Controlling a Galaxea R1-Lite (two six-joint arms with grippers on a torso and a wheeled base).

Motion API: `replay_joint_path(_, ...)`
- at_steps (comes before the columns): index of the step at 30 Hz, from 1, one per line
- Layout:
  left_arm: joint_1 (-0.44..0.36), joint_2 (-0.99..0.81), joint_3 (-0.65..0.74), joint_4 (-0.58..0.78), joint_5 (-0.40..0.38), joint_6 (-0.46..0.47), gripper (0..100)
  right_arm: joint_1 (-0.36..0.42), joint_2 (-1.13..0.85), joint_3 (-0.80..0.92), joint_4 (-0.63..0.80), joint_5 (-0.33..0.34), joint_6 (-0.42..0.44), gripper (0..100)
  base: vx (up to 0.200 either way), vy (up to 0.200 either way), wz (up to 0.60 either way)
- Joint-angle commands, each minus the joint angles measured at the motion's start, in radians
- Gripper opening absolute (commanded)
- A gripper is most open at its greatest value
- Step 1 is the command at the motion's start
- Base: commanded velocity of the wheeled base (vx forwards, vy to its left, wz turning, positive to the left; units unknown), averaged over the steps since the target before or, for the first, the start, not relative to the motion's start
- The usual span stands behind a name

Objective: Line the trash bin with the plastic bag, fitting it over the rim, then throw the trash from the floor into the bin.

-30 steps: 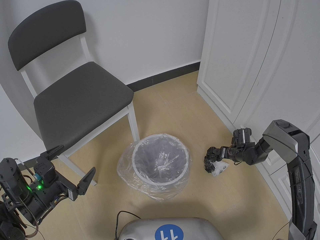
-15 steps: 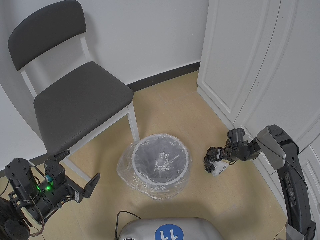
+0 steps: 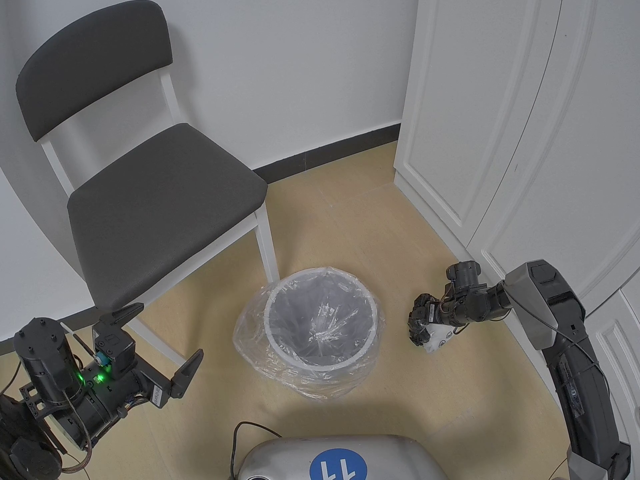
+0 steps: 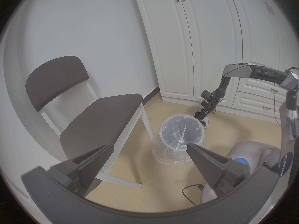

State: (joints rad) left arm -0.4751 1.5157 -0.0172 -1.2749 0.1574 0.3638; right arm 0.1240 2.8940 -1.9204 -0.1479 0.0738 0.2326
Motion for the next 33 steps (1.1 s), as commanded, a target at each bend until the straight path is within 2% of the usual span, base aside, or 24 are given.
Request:
replay_joint_path(1, -0.005, 0.007, 0.017, 0.0, 0.001, 0.0, 100, 0.0, 0.013, -0.006, 0.001, 0.0, -0.001, 100, 0.0, 0.0, 0.0)
replay_joint_path(3, -0.005, 0.007, 0.017, 0.0, 0.001, 0.0, 100, -0.001, 0.013, -0.006, 0.002, 0.001, -0.001, 100, 0.0, 0.0, 0.0)
replay_joint_path(4, -0.005, 0.009, 0.017, 0.0, 0.001, 0.0, 100, -0.001, 0.013, -0.006, 0.002, 0.001, -0.001, 0, 0.0, 0.0, 0.0)
replay_joint_path(16, -0.005, 0.015, 0.017, 0.0, 0.001, 0.0, 100, 0.0, 0.033, -0.029, 0.002, -0.017, -0.042, 0, 0.0, 0.0, 0.0)
replay_joint_path(18, -0.005, 0.018, 0.017, 0.0, 0.001, -0.002, 100, -0.003, 0.039, -0.042, 0.014, -0.034, -0.053, 0, 0.0, 0.0, 0.0)
replay_joint_path(20, -0.003, 0.018, 0.017, -0.001, 0.001, -0.002, 100, -0.006, 0.051, -0.08, 0.134, -0.115, -0.093, 0, 0.0, 0.0, 0.0)
replay_joint_path(22, -0.003, 0.018, 0.017, -0.001, 0.001, -0.002, 100, -0.004, 0.056, -0.08, 0.182, -0.135, -0.101, 0, 0.0, 0.0, 0.0)
replay_joint_path(30, -0.003, 0.015, 0.017, 0.0, 0.001, -0.002, 100, -0.009, 0.059, -0.08, 0.194, -0.137, -0.107, 0, 0.0, 0.0, 0.0)
replay_joint_path(33, -0.005, 0.012, 0.017, 0.0, 0.001, -0.002, 100, -0.007, 0.045, -0.068, 0.113, -0.155, -0.104, 0, 0.0, 0.0, 0.0)
